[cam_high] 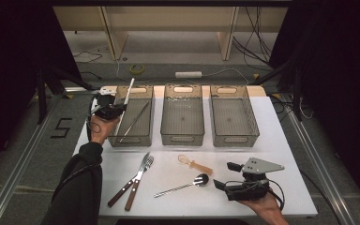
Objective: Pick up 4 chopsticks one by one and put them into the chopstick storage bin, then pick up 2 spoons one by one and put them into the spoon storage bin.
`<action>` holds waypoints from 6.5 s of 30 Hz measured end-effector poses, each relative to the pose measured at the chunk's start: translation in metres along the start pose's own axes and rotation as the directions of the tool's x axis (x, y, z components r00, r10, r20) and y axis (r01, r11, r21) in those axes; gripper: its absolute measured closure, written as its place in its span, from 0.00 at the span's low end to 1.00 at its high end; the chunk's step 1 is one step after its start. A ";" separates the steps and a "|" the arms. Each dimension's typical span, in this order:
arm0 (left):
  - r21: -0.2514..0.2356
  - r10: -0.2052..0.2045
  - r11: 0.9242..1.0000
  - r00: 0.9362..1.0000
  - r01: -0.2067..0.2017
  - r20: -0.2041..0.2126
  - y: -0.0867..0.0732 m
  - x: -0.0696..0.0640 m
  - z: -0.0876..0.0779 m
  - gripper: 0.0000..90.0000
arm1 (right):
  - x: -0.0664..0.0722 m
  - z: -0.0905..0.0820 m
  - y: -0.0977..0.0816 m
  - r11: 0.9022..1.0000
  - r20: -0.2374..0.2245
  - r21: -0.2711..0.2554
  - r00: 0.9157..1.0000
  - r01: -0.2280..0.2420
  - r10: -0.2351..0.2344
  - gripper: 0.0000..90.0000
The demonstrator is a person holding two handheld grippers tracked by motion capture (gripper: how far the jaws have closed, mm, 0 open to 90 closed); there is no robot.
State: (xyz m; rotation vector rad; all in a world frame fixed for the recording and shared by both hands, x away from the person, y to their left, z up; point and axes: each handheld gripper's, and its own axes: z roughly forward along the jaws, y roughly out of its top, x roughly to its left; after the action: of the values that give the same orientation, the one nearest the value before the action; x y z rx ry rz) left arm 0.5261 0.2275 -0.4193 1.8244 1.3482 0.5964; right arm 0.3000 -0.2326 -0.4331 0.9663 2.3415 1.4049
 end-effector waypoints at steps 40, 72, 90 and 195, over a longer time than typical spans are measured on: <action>0.049 -0.084 0.996 0.965 0.074 0.247 -0.035 -0.060 -0.070 0.33 | 0.002 0.006 0.001 0.997 -0.001 0.075 1.000 0.009 -0.009 0.23; -0.107 0.090 0.993 0.927 -0.054 0.365 -0.091 -0.125 -0.114 0.24 | -0.008 0.045 0.021 0.956 -0.006 0.290 0.999 -0.050 0.054 0.38; -0.118 0.133 0.988 0.919 -0.095 0.370 -0.101 -0.132 -0.124 0.22 | -0.012 0.066 0.010 0.913 -0.017 0.396 0.993 -0.101 0.118 0.50; -0.153 0.190 0.978 0.911 -0.143 0.366 -0.107 -0.138 -0.134 0.20 | -0.049 0.026 0.076 0.981 -0.025 0.165 0.994 -0.098 0.104 0.99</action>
State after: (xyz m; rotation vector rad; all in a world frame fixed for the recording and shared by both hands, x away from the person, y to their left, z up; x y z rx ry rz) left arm 0.3190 0.1532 -0.4162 1.8492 0.8845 0.3764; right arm 0.3816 -0.2222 -0.3880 1.1290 2.4971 1.2885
